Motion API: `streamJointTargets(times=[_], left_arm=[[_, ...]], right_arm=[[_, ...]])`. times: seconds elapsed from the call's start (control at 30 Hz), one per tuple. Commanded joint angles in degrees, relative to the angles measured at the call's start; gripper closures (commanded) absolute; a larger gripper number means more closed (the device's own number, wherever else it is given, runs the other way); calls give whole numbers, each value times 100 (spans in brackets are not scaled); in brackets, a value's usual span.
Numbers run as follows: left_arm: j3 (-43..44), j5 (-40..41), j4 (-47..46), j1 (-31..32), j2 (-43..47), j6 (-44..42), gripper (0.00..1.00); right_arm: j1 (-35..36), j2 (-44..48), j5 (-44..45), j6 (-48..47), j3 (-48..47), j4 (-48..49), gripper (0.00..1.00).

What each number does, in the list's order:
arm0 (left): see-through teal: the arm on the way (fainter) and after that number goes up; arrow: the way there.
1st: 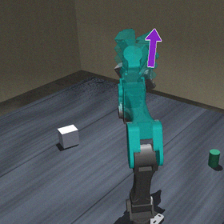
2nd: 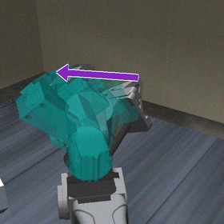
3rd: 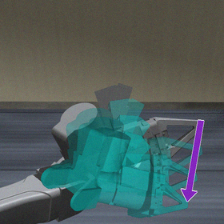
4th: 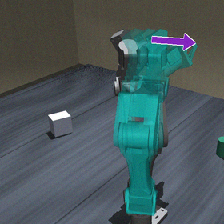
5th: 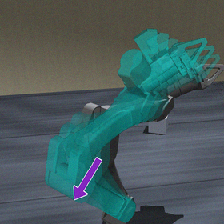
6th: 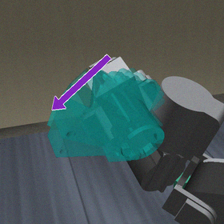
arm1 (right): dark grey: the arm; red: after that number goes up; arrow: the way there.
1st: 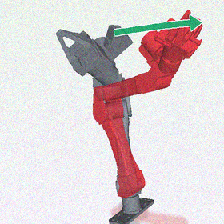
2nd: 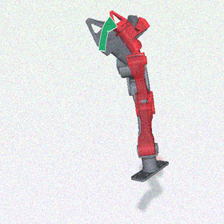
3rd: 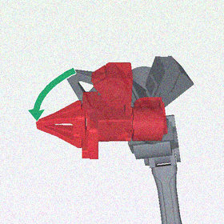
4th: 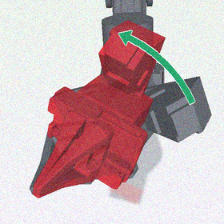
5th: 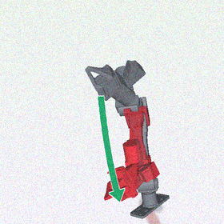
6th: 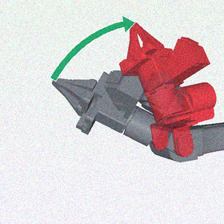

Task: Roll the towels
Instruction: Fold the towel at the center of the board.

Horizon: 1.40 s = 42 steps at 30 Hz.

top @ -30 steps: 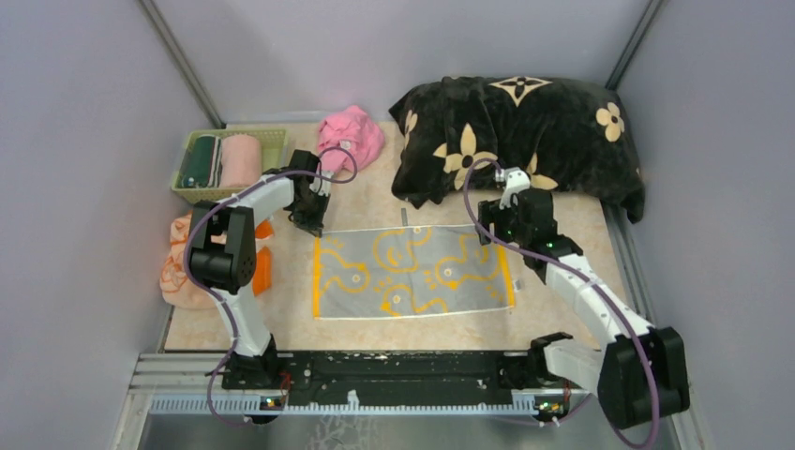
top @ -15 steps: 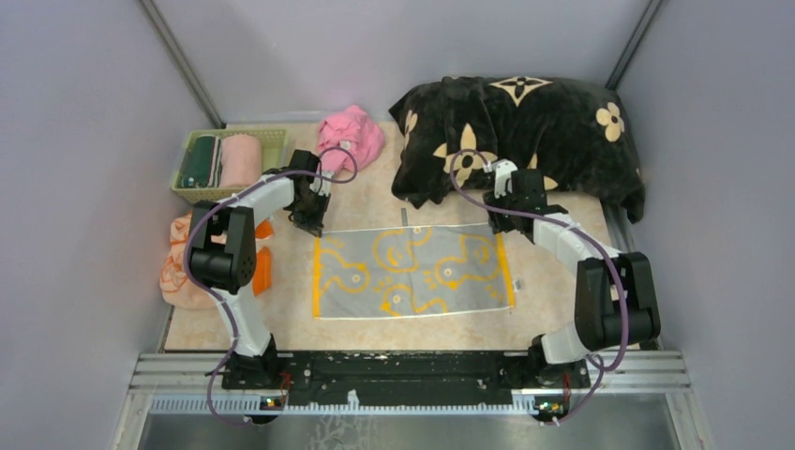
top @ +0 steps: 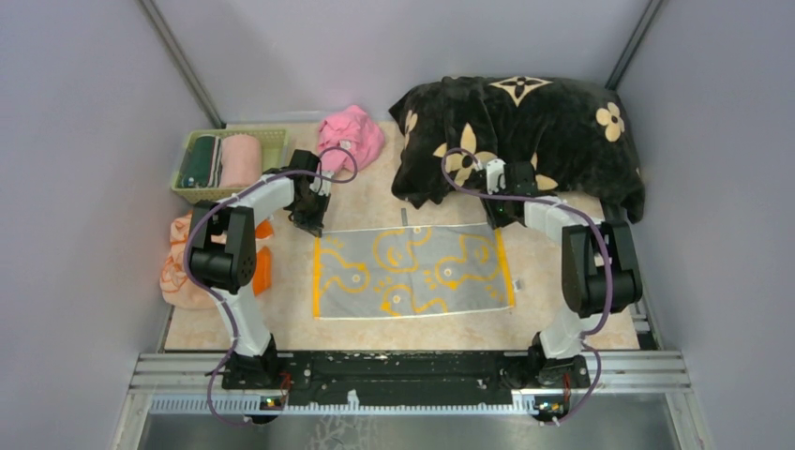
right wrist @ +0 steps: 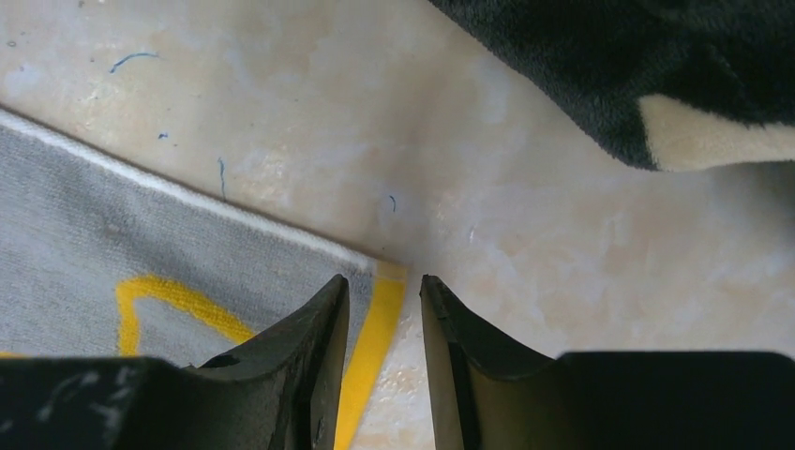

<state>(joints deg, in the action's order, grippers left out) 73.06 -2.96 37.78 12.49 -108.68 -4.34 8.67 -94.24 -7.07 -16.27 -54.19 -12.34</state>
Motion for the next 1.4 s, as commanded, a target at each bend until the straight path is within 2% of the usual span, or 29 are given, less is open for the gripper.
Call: streamJointTargets(times=[0.0,0.33,0.53,0.73,1.1,1.37], left_arm=[[-104,121,85,25,-371,-30,100],[-81,206,134,34,-446,-27,100],[-71,331,75,34,-368,6,100],[96,319,-82,-95,-57,8,100],[356,-45,-832,-250,664,-261,100],[237,-88,-1297,-297,1010,-360,100]], right_arm=[[-64,-399,-156,-176,-421,34,66],[-73,-898,-176,-291,-490,-335,68],[-81,-1106,-85,-259,-580,-583,85],[-191,-764,232,-197,-750,-526,100],[-366,279,460,-292,-962,-103,100],[-372,782,711,-369,-870,106,100]])
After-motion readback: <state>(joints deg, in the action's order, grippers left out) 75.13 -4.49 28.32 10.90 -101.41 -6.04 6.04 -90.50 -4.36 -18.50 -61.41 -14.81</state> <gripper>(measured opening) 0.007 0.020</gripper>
